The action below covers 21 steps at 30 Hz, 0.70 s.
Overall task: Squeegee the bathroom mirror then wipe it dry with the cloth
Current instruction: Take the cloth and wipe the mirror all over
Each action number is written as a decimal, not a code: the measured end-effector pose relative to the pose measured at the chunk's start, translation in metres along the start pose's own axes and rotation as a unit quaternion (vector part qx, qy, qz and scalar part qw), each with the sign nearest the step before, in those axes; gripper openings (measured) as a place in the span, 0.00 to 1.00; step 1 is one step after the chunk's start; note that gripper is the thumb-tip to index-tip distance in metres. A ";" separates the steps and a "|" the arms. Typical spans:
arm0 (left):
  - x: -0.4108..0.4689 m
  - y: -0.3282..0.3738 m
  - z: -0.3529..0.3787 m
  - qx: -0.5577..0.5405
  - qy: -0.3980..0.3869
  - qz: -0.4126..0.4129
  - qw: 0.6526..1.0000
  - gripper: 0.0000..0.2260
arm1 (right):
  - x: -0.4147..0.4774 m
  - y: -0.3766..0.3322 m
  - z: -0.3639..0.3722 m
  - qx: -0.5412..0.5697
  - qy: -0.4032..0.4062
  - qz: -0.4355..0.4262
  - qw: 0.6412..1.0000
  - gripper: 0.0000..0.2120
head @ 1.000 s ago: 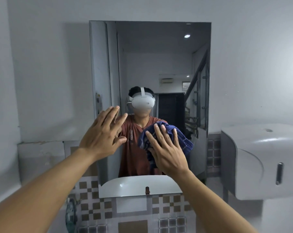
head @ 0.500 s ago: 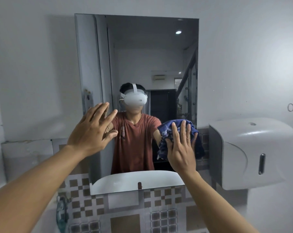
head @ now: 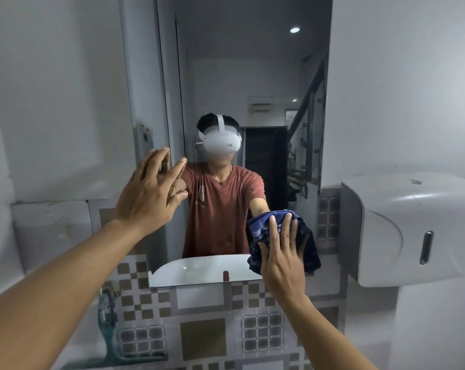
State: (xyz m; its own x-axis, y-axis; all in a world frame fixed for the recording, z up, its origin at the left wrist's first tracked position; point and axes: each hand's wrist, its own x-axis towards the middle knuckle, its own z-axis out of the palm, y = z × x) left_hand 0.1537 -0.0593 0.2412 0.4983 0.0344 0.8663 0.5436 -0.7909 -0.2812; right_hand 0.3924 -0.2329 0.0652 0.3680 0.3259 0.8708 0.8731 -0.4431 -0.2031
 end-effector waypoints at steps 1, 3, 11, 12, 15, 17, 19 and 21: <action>0.000 -0.001 0.001 0.003 -0.002 0.000 1.000 0.33 | 0.000 -0.004 0.002 -0.013 -0.001 -0.027 1.000 0.28; 0.001 -0.003 0.001 0.008 -0.007 0.003 1.000 0.32 | 0.001 -0.013 0.007 -0.035 -0.001 -0.078 0.996 0.29; 0.006 -0.012 -0.009 0.001 -0.032 0.018 0.999 0.30 | 0.004 -0.056 0.022 -0.047 0.003 -0.154 0.987 0.27; 0.006 -0.012 -0.009 0.000 -0.031 0.017 0.999 0.30 | 0.004 -0.062 0.023 -0.048 0.001 -0.163 0.985 0.28; 0.006 -0.013 -0.008 -0.002 -0.028 0.018 0.999 0.28 | 0.009 -0.084 0.022 -0.040 -0.002 -0.191 0.981 0.28; 0.006 -0.015 -0.007 -0.004 -0.020 0.018 1.000 0.25 | 0.015 -0.098 0.019 -0.033 -0.004 -0.208 0.978 0.28; 0.008 -0.017 -0.006 -0.008 -0.012 0.016 1.000 0.23 | 0.021 -0.112 0.017 -0.028 -0.014 -0.228 0.973 0.30; 0.009 -0.017 -0.006 -0.009 -0.010 0.016 1.000 0.23 | 0.028 -0.126 0.016 -0.028 -0.041 -0.261 0.964 0.37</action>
State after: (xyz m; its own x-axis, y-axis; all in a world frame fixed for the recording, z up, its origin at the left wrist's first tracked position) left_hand 0.1447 -0.0486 0.2558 0.5287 0.0203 0.8485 0.5147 -0.8026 -0.3015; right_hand 0.2976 -0.1540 0.1078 -0.0915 0.5802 0.8093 0.9285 -0.2440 0.2798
